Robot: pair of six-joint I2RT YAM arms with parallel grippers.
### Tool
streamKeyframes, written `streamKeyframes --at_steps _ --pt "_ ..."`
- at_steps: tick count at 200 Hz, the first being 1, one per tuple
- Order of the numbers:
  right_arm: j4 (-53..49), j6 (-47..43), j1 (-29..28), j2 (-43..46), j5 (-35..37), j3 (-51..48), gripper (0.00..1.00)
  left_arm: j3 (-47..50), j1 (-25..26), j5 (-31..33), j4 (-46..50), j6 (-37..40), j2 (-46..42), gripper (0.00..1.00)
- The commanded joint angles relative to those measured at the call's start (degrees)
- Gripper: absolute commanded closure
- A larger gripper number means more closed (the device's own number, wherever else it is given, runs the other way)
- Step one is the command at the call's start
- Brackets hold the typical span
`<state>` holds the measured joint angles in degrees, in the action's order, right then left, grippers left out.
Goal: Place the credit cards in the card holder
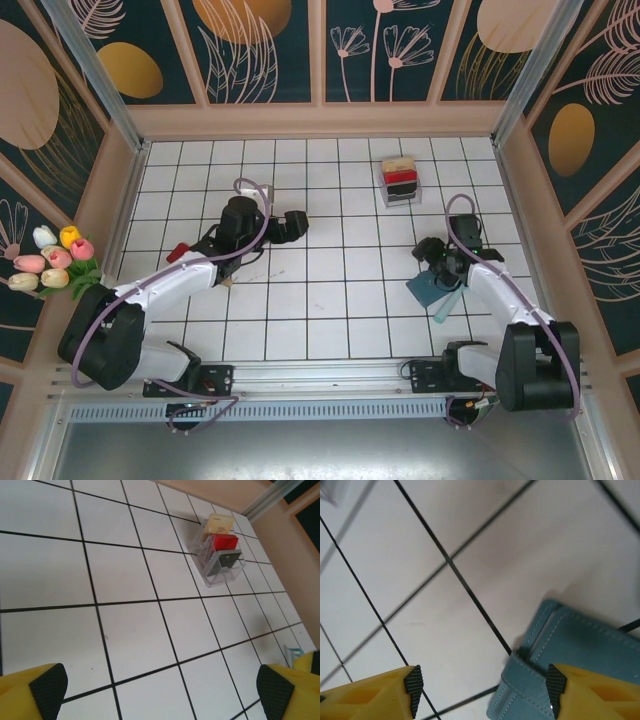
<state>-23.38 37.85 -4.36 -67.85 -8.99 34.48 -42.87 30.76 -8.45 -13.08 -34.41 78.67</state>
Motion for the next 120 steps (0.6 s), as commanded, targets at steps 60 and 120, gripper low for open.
streamKeyframes --at_steps 60,120 --pt "7.12 17.94 -11.53 -2.21 -2.91 -8.59 0.33 -1.33 -0.01 4.85 0.67 1.04 -0.36 0.01" --pt "21.41 20.63 -16.96 -11.3 -14.56 -3.32 0.35 -3.25 0.0 1.37 -0.19 -0.54 2.25 0.01"
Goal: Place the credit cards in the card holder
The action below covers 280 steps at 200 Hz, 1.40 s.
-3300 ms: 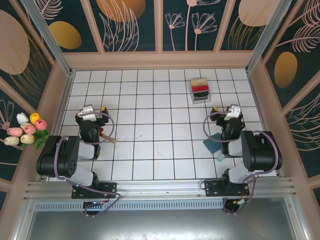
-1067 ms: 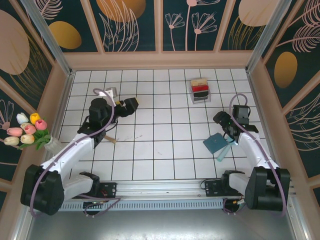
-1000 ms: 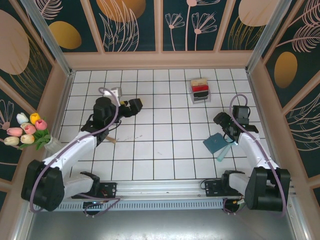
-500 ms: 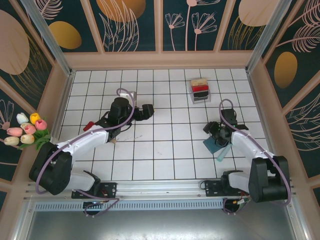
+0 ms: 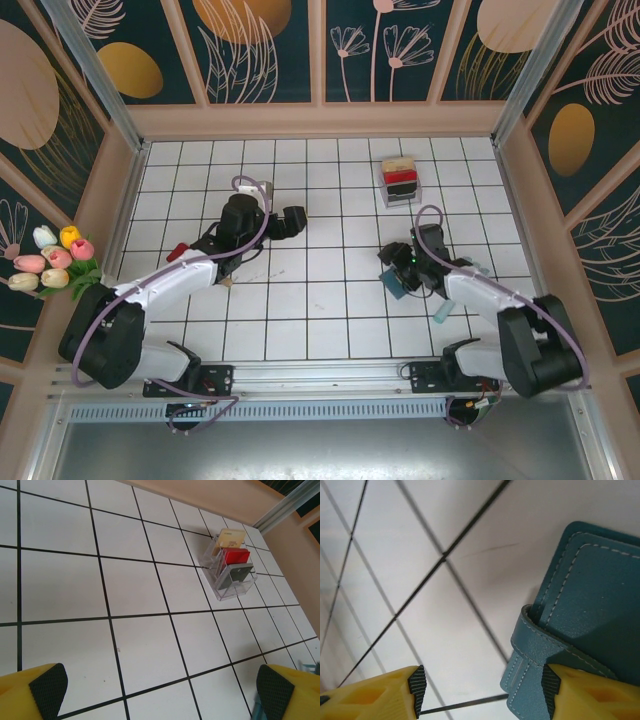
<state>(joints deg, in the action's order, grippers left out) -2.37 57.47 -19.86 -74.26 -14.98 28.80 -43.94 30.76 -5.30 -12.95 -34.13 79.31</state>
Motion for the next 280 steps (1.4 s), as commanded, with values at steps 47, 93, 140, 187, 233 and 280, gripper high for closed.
streamKeyframes --at_steps 47,93,140,187,233,280 --pt "-14.94 -10.47 4.08 1.65 6.06 7.6 0.32 -1.98 0.14 -4.41 -0.88 -1.81 2.21 0.01" --pt "-11.16 -21.75 11.4 -5.4 2.19 7.34 0.31 -0.14 0.5 -5.16 0.8 -1.99 -0.03 0.01" --pt "-14.4 -19.83 7.06 -2.24 1.64 5.15 0.33 3.05 0.53 -3.58 0.73 -2.55 -2.56 0.01" --pt "-9.82 -7.48 -3.1 3.96 -4.94 -1.4 0.33 2.68 0.52 -4.54 2.02 -2.32 -2.67 0.01" --pt "5.15 3.95 -13.67 5.19 -10.44 -4.97 0.33 3.32 0.6 -5.64 4.67 -2.96 -3.33 0.01" --pt "-14.81 -11.99 -12.28 6.24 8.46 6.84 0.32 4.82 0.79 -9.87 3.16 -5.38 -3.15 0.02"
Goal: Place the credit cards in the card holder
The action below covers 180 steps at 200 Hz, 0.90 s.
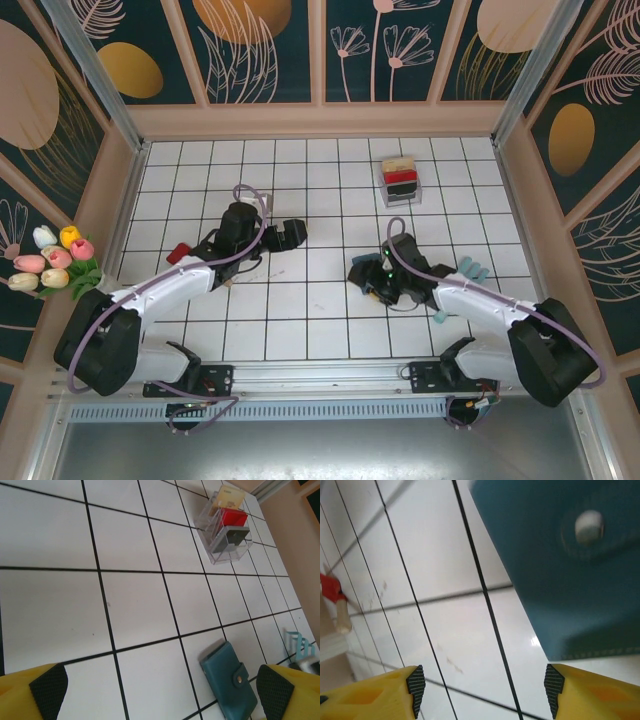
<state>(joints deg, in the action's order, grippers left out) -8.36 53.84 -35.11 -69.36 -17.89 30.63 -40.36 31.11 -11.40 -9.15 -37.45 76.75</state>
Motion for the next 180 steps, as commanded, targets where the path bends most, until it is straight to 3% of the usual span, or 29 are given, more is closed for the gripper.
streamKeyframes --at_steps 1,24,47,105,129,154,180 --pt "-8.93 -8.6 3.22 1.25 11.38 5.03 0.32 1.2 0.44 -3.92 -0.76 -2.12 -0.48 0.02" --pt "-8.81 -14.99 11.48 -3.48 9.64 5.82 0.36 0.08 1.05 -6.6 -2.4 -3.17 2.55 0.07" --pt "-6.79 -16.9 13.1 -6.55 9.07 6.54 0.42 -1.88 2.24 -9.35 -3.13 -5.06 5.98 0.13" --pt "-1.41 -14.18 11.24 -10.47 1.92 3.09 0.51 -0.6 4.6 -12.09 -10.96 -14.12 11.68 0.25" --pt "3.51 -9.6 9.03 -11.21 -4.61 1.73 0.59 -0.51 5.44 -13.01 -13.27 -16.93 13.8 0.28" --pt "5.44 -5.73 5.06 -12.11 -3.39 1.67 0.59 0.29 5.82 -14.14 -16.26 -20.29 16.0 0.35" --pt "6.63 -5.05 4.79 -13.83 -3.13 2.08 0.62 1.51 6.2 -14.79 -19.14 -23.01 17.56 0.4"
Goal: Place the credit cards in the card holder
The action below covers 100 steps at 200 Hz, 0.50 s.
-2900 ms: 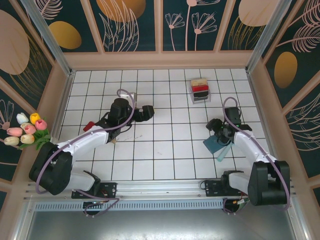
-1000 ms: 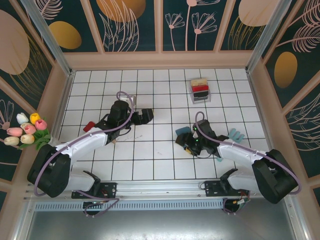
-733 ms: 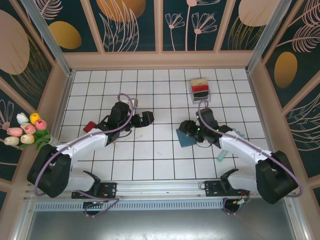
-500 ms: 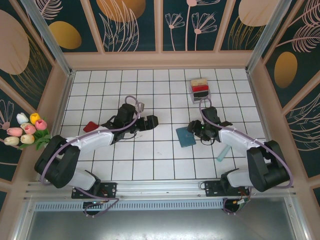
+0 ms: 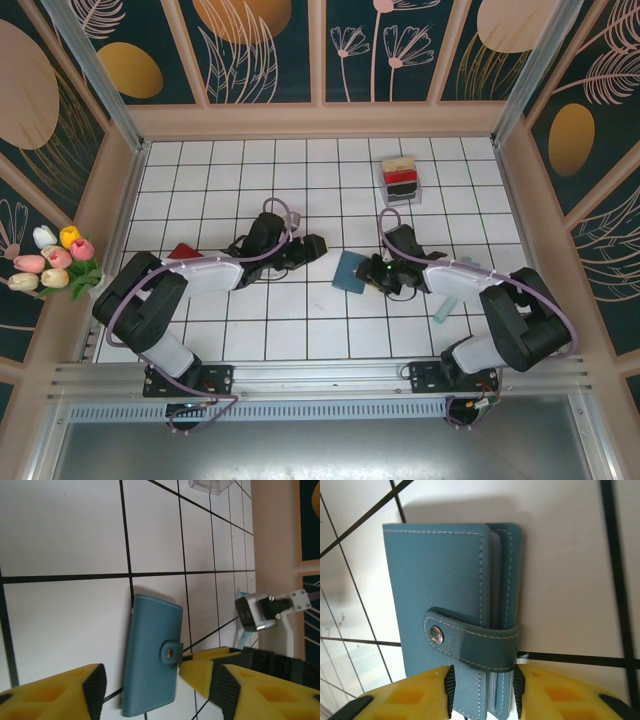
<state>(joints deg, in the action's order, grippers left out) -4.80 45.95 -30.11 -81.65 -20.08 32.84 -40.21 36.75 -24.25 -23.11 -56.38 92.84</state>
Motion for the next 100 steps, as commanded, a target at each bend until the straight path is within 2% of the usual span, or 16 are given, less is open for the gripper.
streamKeyframes --at_steps 1,43,75,100 --pt "2.97 2.79 -0.21 -1.61 -0.85 -0.01 0.62 1.31 0.62 -1.94 -5.18 -4.09 1.56 0.4" --pt "-2.16 2.85 0.99 -0.27 5.65 2.36 0.6 -1.86 1.37 -3.0 -4.34 -2.7 6.62 0.42" --pt "2.66 3.37 4.8 0.13 1.21 0.41 0.63 -4.99 2.11 -4.1 -2.9 -1.35 10.09 0.42" --pt "4.24 3.04 5.21 -0.11 0.11 0.44 0.65 -6.91 2.43 -5.27 -2.38 -0.73 12.43 0.44"
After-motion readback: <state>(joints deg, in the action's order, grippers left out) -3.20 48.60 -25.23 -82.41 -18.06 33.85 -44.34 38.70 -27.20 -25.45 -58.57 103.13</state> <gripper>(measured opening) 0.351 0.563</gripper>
